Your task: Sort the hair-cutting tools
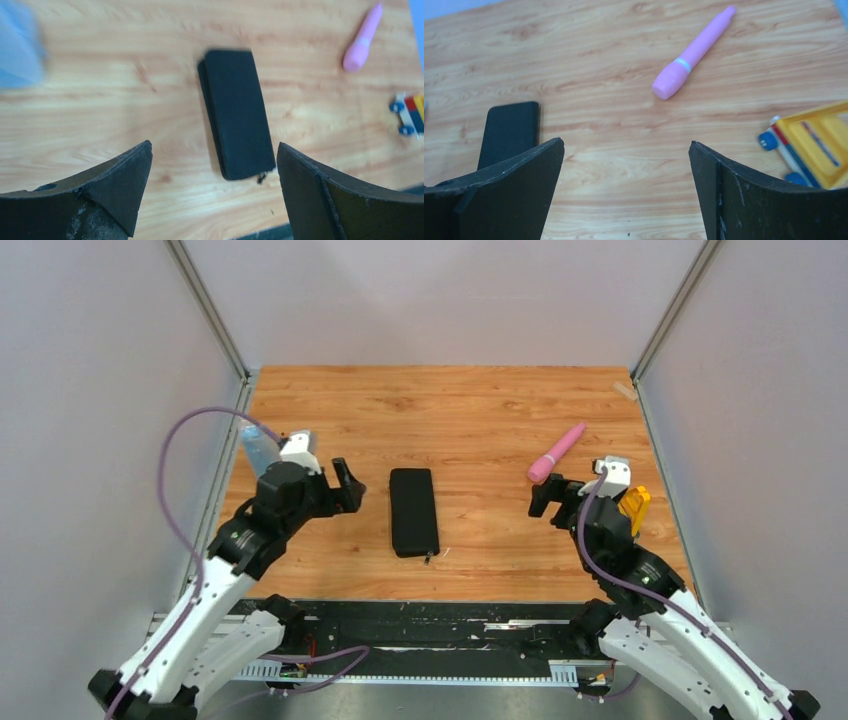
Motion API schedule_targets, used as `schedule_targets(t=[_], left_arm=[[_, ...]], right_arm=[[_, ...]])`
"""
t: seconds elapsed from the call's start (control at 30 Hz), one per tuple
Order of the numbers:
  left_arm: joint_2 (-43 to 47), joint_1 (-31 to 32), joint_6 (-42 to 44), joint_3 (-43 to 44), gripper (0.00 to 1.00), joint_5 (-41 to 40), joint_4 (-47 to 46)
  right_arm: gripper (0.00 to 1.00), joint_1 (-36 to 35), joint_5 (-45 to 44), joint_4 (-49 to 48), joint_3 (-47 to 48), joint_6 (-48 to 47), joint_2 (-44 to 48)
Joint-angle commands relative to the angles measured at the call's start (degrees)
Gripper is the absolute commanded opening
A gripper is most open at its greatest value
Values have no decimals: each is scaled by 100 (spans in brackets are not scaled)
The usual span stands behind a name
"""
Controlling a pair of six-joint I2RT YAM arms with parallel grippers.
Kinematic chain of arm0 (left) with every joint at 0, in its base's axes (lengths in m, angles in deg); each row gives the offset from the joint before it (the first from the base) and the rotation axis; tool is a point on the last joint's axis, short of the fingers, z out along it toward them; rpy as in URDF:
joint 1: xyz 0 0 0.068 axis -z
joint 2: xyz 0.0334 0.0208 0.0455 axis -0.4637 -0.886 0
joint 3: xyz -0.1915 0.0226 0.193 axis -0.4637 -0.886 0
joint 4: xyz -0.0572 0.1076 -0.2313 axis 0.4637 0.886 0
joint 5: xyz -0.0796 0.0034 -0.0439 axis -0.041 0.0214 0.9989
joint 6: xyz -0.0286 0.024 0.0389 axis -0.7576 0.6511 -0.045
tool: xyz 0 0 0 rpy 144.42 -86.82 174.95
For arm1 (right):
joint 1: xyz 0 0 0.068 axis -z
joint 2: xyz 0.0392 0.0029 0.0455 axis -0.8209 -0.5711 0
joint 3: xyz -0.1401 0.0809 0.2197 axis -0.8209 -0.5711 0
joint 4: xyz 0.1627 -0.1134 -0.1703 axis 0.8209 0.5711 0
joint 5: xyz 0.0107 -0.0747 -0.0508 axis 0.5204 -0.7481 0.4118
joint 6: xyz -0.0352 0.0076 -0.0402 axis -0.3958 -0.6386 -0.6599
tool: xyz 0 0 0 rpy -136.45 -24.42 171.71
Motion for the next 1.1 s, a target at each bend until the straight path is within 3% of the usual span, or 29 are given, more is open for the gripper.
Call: schedule_targets(t=[0.0,0.23,0.53,1.07], left_arm=[[749,-10,900,500,100,-1678,1022],[1843,-8,2028,806,100,-2805,1126],[3279,-8,2384,-261,100,-3113,303],[3447,-57,2536,-387,100,-3190,192]], right_arm=[[100,18,-864,156,355,-699,386],[100,22,-1348,120,250,-999,843],[100,18,-1640,-93,30,-1038,1344],[100,33,-1679,-402,-251,-1194,1746]])
